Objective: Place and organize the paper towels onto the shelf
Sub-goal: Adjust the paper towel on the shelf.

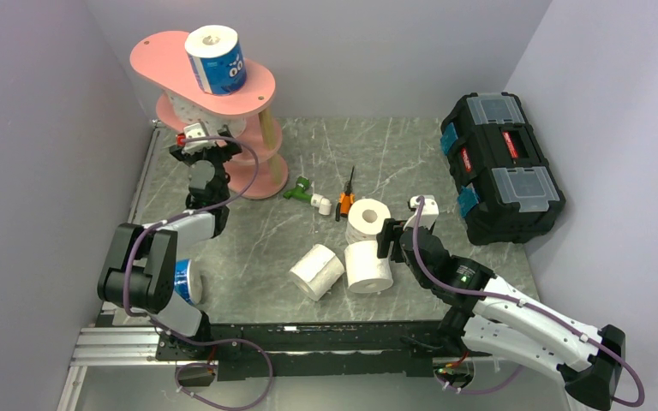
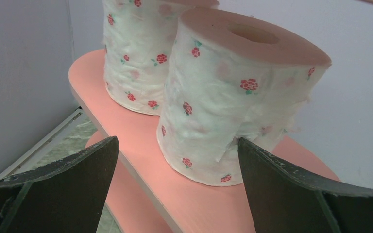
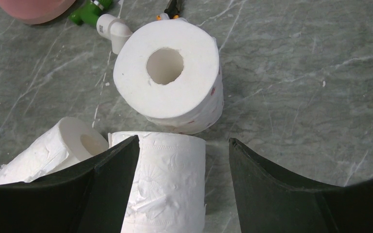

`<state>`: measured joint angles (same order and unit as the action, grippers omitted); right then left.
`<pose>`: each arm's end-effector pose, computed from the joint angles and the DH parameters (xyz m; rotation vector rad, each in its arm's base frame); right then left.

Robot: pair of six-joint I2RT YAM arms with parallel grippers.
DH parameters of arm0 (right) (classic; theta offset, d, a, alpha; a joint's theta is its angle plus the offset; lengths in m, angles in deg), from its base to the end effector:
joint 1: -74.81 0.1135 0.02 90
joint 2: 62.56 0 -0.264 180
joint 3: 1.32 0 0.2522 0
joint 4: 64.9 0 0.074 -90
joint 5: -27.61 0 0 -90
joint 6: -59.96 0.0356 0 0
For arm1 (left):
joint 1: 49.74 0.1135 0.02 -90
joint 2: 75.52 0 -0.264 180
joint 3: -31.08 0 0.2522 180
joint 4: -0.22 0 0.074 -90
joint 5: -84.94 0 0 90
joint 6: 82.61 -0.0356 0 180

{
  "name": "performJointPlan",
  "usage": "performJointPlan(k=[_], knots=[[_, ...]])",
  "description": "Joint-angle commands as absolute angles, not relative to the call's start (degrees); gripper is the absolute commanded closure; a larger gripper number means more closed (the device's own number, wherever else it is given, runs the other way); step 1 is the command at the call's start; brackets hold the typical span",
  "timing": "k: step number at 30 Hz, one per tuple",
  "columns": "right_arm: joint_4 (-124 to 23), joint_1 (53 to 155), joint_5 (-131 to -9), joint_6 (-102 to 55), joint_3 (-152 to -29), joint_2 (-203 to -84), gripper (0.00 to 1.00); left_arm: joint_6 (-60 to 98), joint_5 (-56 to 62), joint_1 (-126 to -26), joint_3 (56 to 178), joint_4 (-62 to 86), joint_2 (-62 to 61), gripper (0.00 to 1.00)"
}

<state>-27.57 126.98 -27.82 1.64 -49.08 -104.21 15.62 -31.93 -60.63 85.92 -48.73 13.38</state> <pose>0.1152 0.1154 0.2622 -0.0107 2.0236 0.2886 0.3232 -0.0458 0.2634 -0.3677 1.2881 0.0250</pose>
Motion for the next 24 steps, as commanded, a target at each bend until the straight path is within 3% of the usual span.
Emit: performJointPlan(k=[1, 16, 24], knots=[[-28.11, 126.76, -25.94, 1.95, -49.50, -104.24, 0.30, 15.70, -33.23, -59.55, 87.79, -49.82, 14.19, 0.01], [-28.11, 126.68, -25.74, 1.97, -49.39, -103.71, 0.29, 16.63, -32.77, -59.05, 85.74, -50.70, 12.24, 0.01], [-28.75, 126.66, -26.17, 1.71, -49.23, -102.33, 0.30, 20.05, -33.17, -59.35, 79.51, -46.31, 1.76, 0.01]])
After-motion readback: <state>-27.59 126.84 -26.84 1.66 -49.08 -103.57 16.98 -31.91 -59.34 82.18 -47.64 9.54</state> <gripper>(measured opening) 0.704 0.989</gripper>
